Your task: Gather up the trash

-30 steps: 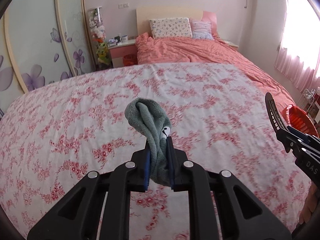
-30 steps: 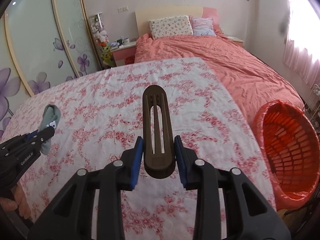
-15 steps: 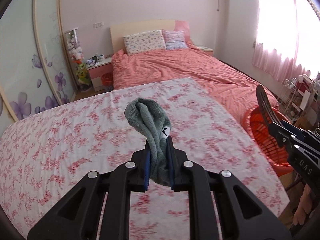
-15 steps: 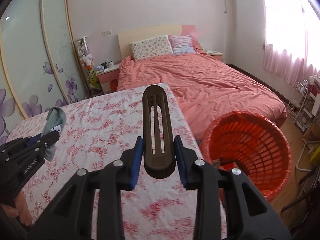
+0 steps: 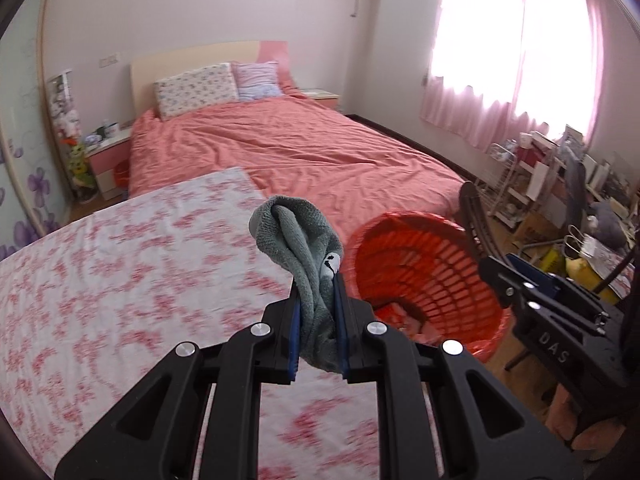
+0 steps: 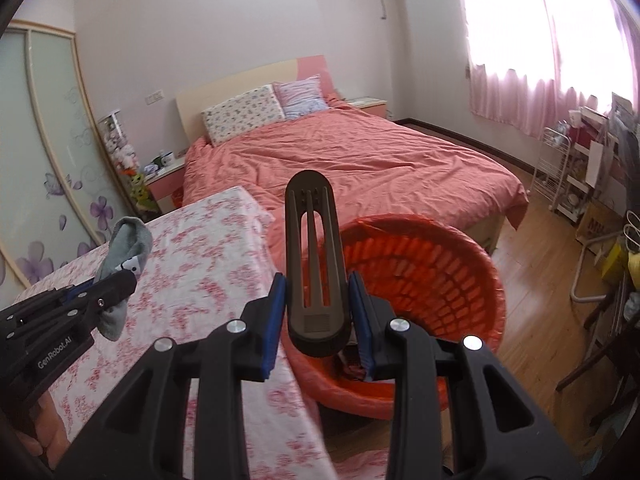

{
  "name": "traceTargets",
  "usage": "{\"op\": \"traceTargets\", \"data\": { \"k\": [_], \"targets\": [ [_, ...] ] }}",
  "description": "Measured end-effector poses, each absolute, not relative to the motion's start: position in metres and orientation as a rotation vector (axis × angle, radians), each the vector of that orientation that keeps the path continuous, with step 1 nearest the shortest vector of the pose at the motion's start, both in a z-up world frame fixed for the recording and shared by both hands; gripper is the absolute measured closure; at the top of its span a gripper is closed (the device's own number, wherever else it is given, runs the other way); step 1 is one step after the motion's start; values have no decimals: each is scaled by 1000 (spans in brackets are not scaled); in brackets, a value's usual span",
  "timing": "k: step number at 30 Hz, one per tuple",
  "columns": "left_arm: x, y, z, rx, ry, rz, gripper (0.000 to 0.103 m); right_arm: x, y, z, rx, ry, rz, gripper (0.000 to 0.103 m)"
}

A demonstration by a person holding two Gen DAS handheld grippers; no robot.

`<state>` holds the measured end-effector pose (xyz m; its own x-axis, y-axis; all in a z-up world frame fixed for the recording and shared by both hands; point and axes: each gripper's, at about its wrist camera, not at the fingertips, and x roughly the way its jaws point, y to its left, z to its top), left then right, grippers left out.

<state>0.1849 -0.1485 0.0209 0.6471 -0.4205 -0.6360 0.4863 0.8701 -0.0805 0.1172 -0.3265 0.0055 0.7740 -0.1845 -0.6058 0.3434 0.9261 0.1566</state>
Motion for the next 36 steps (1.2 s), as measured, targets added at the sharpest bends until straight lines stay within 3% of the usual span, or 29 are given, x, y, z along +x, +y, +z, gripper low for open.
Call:
{"op": "traceTargets", "data": {
  "k": [16, 17, 19, 20, 21, 28, 33, 36],
  "targets": [
    [197, -240, 2, 137, 735, -701, 87, 118, -407, -6, 390, 591, -347, 71],
    [199, -243, 1, 139, 740, -699, 84, 121, -411, -7, 398, 591, -348, 71],
    [204, -249, -7, 137, 765, -686, 69, 130, -419, -13, 424, 605, -340, 70],
    [207, -249, -10, 134, 776, -673, 59, 134, -424, -18, 445, 613, -338, 66],
    [209, -248, -14, 130, 790, -659, 53, 135, -424, -19, 451, 618, -338, 56],
    [204, -213, -13, 117, 785, -563, 36, 118, -412, -17, 396, 596, -388, 33],
    [180, -168, 2, 114, 710, -472, 12, 89, -386, -2, 337, 532, -430, 12],
    [161, -133, 12, 108, 665, -397, 8, 69, -363, 11, 289, 487, -476, 4]
  ]
}}
